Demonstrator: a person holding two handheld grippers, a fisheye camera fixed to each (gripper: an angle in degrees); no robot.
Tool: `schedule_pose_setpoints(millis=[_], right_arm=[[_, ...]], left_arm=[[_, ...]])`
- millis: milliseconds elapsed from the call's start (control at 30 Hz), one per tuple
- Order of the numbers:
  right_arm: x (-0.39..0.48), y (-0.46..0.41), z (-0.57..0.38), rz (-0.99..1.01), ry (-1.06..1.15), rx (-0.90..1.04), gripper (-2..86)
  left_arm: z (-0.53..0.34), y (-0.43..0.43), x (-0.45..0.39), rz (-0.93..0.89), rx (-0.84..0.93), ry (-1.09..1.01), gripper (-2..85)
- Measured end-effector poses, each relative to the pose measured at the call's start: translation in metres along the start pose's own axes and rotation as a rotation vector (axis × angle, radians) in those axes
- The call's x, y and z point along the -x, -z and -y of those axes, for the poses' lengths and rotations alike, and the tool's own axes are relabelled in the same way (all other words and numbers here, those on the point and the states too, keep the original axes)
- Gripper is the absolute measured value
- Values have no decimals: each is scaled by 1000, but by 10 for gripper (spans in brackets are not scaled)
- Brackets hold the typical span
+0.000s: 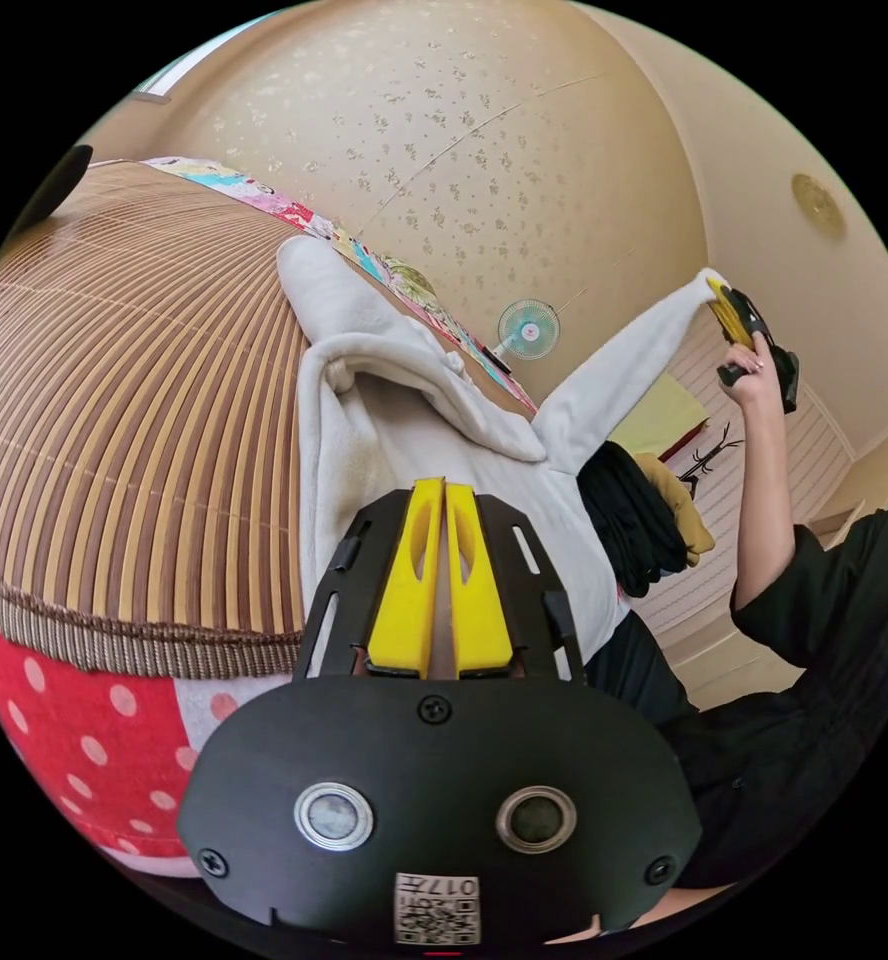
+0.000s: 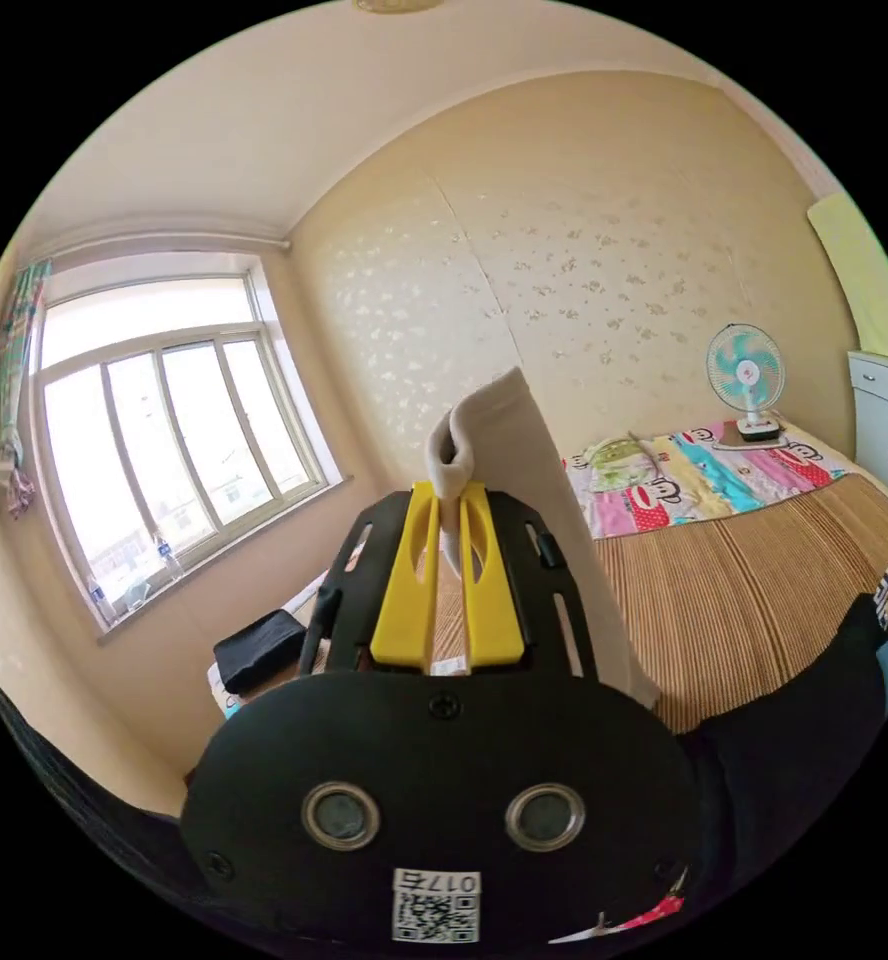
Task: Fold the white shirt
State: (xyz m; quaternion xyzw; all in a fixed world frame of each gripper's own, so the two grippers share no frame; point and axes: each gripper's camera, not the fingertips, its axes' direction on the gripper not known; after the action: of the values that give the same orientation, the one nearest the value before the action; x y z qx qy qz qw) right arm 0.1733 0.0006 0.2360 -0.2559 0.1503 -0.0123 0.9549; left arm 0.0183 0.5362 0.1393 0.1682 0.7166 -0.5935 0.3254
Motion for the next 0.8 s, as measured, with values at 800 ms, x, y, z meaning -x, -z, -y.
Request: schedule_pose_setpoints(millis=[800], right_arm=[[-123, -73, -376, -149, 4, 859, 73]], left_arm=[[-12, -71, -10, 6, 17, 3, -10]])
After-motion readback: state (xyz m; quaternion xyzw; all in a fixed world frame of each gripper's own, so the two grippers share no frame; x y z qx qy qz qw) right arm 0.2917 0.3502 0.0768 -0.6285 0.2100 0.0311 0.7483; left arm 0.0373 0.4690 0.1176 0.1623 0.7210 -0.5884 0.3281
